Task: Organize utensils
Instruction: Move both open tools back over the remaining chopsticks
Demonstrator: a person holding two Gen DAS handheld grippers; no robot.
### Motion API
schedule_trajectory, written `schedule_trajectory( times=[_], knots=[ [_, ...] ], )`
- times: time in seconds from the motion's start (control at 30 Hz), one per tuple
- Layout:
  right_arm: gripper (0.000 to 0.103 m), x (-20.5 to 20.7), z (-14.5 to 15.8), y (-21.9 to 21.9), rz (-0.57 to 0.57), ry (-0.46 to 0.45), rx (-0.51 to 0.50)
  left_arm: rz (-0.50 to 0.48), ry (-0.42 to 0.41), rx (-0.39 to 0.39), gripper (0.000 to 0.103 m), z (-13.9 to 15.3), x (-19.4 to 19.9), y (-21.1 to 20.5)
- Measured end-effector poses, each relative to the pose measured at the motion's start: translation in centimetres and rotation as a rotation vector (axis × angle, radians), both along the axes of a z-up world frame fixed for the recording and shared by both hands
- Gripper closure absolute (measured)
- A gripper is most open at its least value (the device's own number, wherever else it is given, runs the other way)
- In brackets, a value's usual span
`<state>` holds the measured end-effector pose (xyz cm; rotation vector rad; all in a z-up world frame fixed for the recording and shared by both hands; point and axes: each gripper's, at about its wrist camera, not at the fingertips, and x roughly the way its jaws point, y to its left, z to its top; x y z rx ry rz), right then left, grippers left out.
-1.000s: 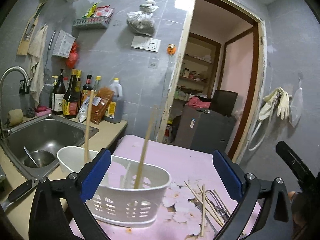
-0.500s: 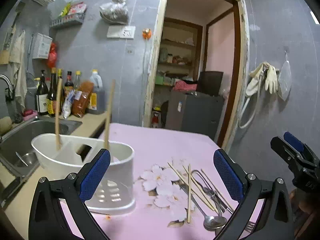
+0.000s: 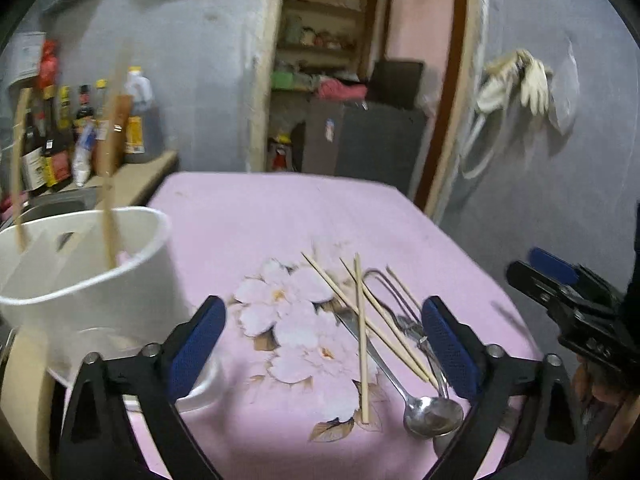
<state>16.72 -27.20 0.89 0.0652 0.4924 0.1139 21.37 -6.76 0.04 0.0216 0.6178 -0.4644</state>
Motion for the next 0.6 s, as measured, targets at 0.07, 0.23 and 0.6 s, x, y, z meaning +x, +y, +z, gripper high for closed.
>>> schedule_trajectory(
  times=[0.07, 0.23, 0.6],
  knots=[
    [0.047, 1.0, -0.8, 0.0, 0.017, 0.066, 0.003, -0.035, 0.039, 0.028, 0.022, -0.7, 0.7, -0.9],
    [0.063, 3.0, -2.8, 0.6, 0.057, 0.193, -0.016, -0.144, 0.204, 0.044, 0.058, -2.7, 3.7, -2.7],
    [0.084, 6.0, -4.8, 2.2, 0.121, 0.334, -0.04, -0.188, 0.384, 0.075, 0.089, -4.6, 8.3, -4.6]
  ],
)
